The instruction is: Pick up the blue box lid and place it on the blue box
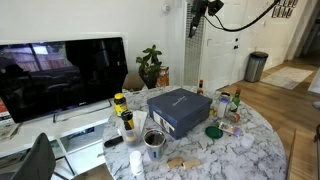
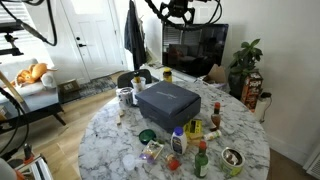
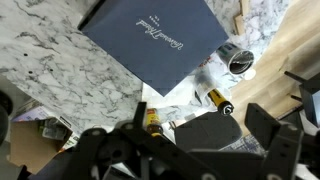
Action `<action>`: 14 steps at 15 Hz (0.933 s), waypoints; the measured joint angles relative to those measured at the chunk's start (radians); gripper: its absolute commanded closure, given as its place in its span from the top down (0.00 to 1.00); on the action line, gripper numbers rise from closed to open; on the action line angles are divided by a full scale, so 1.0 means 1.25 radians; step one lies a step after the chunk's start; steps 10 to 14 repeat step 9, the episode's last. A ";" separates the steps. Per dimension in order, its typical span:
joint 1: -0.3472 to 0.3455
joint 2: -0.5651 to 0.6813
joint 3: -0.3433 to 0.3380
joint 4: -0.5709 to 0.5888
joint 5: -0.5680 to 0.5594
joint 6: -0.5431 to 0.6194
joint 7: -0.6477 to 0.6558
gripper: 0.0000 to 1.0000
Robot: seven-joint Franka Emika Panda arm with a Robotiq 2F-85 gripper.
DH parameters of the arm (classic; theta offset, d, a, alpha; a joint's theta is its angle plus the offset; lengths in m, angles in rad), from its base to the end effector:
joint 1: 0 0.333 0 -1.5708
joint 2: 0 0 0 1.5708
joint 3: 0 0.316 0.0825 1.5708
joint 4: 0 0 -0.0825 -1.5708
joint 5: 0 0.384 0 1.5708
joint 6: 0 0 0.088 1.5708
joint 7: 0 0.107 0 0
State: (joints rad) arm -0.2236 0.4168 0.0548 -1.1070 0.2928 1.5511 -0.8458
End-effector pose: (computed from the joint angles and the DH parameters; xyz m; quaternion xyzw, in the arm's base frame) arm 0.6679 -0.0910 0.5901 -0.9307 -0.3302 -0.0886 0.1301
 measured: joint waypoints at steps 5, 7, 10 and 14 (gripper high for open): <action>-0.029 -0.123 -0.016 -0.162 0.000 0.006 -0.038 1.00; -0.033 -0.151 -0.018 -0.198 0.000 0.014 -0.047 1.00; -0.032 -0.160 -0.018 -0.212 0.000 0.018 -0.048 1.00; -0.032 -0.160 -0.018 -0.212 0.000 0.018 -0.048 1.00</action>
